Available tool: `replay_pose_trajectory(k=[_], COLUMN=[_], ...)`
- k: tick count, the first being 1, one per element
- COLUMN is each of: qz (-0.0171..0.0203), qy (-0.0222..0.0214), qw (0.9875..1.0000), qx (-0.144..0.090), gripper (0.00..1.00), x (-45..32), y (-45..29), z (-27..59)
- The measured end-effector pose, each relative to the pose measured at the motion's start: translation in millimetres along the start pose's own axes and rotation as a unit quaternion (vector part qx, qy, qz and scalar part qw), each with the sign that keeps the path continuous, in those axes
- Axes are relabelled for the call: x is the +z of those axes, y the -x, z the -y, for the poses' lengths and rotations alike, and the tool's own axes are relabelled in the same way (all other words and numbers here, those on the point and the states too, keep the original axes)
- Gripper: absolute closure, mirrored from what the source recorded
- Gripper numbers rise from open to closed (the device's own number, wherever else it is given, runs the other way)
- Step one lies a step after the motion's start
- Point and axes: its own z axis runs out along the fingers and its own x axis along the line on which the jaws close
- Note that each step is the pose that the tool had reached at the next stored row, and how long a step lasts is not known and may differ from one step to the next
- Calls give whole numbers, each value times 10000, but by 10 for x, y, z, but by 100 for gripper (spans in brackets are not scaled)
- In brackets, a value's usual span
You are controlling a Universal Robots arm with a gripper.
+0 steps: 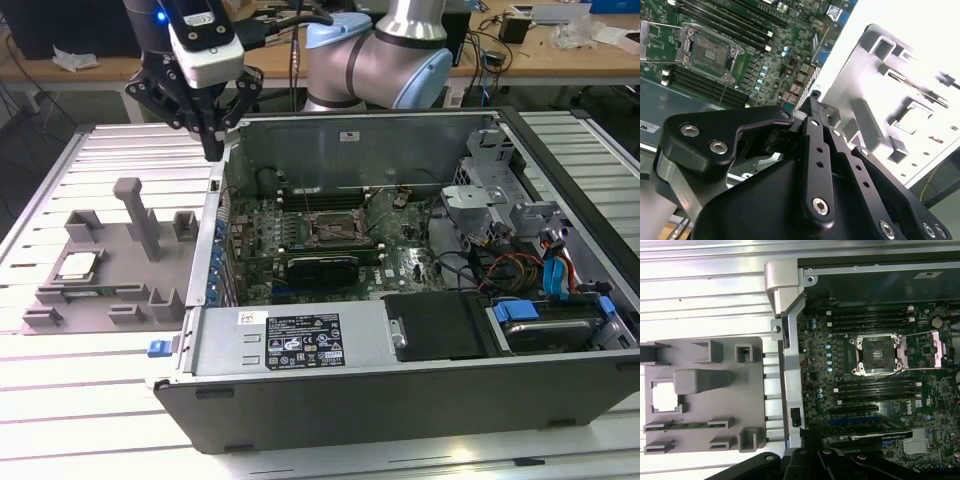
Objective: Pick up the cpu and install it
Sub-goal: 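Reach for the cpu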
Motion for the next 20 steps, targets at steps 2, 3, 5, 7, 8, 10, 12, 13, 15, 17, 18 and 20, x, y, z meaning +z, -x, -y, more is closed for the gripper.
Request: replay_pose_trajectory(k=[2, 3, 5, 7, 8, 10, 12, 13, 15, 17, 18, 20], qz=[1, 1, 4, 6, 6, 8, 10, 11, 14, 18, 20, 24], qy=[0, 0, 0, 1, 1, 1, 1, 1, 1, 2, 2, 2], qw=[10000, 10000, 10000, 10000, 10000, 10000, 10000, 10000, 10000, 10000, 10000, 10000], qx=[0, 0, 0, 0, 0, 0, 0, 0, -1, 0, -1, -1], gripper=[89, 89, 89, 89, 89, 89, 89, 89, 89, 89, 89, 89], x=[0, -1, -2, -3, -4, -4, -6, -6, -7, -9, -9, -12], y=[-25, -36, -79, -115, -127, -157, -193, -207, -240, -301, -326, -386], z=[2, 3, 6, 8, 9, 11, 14, 15, 18, 22, 24, 29])
